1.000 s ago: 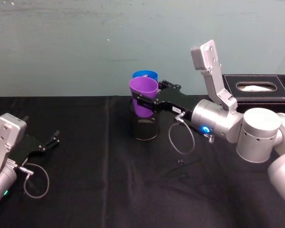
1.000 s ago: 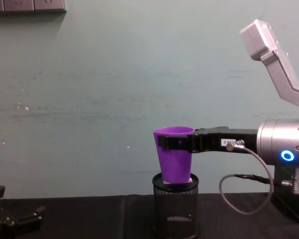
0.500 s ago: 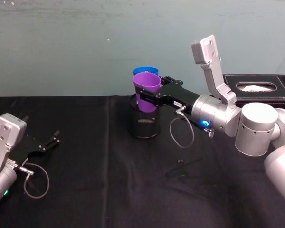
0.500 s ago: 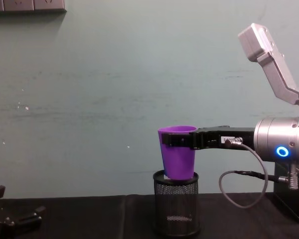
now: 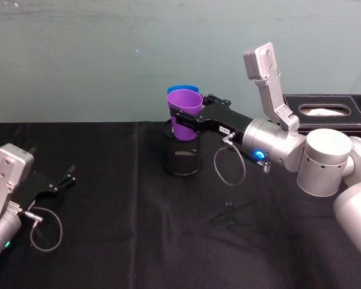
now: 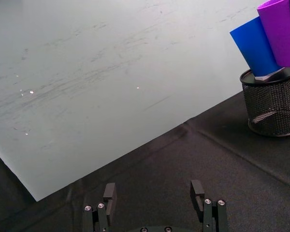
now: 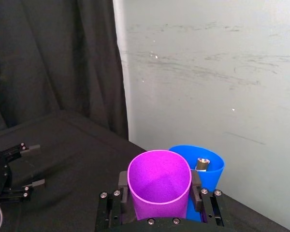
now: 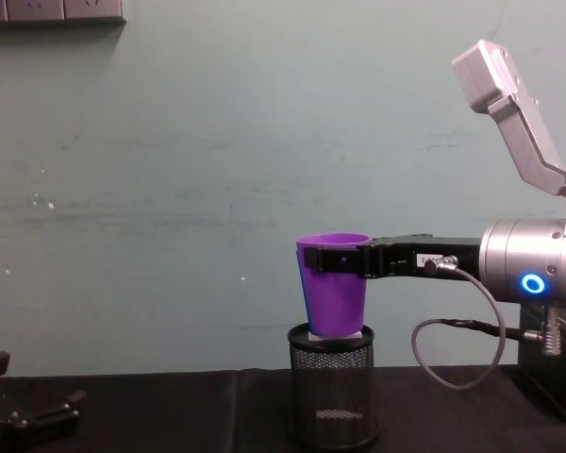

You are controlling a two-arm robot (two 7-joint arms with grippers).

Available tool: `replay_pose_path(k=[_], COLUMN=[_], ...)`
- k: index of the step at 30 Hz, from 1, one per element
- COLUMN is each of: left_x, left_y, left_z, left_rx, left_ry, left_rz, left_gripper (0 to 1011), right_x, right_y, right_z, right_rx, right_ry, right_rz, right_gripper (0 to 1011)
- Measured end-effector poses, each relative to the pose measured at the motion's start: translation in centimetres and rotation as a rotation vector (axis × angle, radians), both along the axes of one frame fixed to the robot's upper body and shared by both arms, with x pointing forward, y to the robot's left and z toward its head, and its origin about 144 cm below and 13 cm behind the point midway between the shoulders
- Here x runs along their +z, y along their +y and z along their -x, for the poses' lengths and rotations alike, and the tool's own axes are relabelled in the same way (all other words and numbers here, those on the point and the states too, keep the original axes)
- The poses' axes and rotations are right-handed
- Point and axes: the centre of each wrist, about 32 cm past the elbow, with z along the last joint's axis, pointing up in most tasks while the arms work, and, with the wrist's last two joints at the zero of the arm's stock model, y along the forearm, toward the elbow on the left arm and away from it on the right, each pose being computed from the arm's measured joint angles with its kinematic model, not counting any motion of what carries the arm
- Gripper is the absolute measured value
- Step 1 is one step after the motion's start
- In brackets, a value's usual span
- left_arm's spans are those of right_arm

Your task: Pick up one cup with a gripper and tap it against the other cup.

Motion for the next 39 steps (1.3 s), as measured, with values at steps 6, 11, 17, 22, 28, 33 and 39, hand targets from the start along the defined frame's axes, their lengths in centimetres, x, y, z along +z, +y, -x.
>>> replay_pose_path(k=[6, 11, 17, 22, 28, 33, 39], left_x=[0.00, 0.00, 0.00, 0.00, 0.00, 0.00, 0.00], left_y=[0.00, 0.00, 0.00, 0.00, 0.00, 0.00, 0.00], left_z=[0.00, 0.00, 0.00, 0.00, 0.00, 0.00, 0.00], left_rx=[0.000, 0.000, 0.000, 0.000, 0.000, 0.000, 0.000], left_ry=[0.000, 0.000, 0.000, 0.000, 0.000, 0.000, 0.000], left_rz=[0.000, 0.000, 0.000, 0.000, 0.000, 0.000, 0.000], left_gripper=[1000, 1000, 1000, 1000, 1000, 1000, 1000], right_x=[0.14, 0.19, 0.15, 0.13, 0.11, 0.12, 0.12], right_y=[-0.07, -0.11, -0.09, -0.09, -0.11, -0.10, -0.09], right_z=[-0.02, -0.02, 0.00, 0.01, 0.02, 0.03, 0.03], right_rx=[0.001, 0.000, -0.001, -0.001, -0.001, 0.000, 0.000], right_ry=[-0.004, -0.005, -0.003, -0.003, -0.002, -0.002, -0.002], right_rz=[-0.001, -0.002, -0.005, -0.005, -0.004, -0.004, -0.004], right_gripper=[736, 736, 736, 736, 736, 736, 736])
